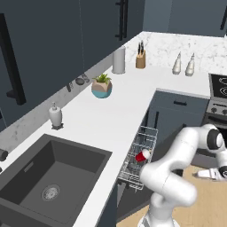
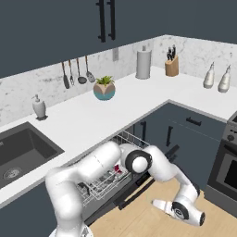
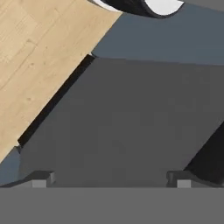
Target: Pick up the cup and bowl from the counter, place them in the dishwasher, and close the dishwasher door.
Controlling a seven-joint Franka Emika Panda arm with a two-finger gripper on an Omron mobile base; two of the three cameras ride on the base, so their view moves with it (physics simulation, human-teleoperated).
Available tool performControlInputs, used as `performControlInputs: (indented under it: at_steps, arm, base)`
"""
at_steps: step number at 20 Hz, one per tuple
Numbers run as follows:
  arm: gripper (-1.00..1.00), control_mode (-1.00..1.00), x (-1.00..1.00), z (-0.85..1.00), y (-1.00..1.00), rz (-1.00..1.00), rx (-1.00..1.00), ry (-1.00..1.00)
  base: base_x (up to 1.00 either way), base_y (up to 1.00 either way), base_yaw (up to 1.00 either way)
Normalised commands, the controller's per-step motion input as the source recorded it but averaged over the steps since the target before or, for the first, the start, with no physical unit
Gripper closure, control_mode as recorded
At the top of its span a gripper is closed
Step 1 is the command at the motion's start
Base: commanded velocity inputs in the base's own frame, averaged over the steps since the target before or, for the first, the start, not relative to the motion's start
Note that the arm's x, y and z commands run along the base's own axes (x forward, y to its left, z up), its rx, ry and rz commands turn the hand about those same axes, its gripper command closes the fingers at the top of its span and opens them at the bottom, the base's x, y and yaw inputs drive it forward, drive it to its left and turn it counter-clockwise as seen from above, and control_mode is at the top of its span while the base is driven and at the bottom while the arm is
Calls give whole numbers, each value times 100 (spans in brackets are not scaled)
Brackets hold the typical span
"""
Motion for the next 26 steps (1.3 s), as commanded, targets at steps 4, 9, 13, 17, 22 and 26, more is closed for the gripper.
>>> performControlInputs:
  at_steps: [4, 9, 13, 17, 22, 26]
  arm:
    - [-100, -100, 6, -25, 74, 0, 29, 8]
    - [-100, -100, 32, -12, 87, 0, 22, 0]
    - [-100, -100, 77, -2, 70, 0, 20, 5]
    - [-100, -100, 86, 0, 69, 0, 21, 7]
    - [-100, -100, 77, 0, 84, 0, 21, 9]
    - [-100, -100, 75, 7, 100, 0, 17, 4]
  base:
    - [0, 0, 0]
    - [0, 0, 0]
    - [0, 0, 0]
    - [0, 0, 0]
    - [0, 0, 0]
    - [0, 0, 0]
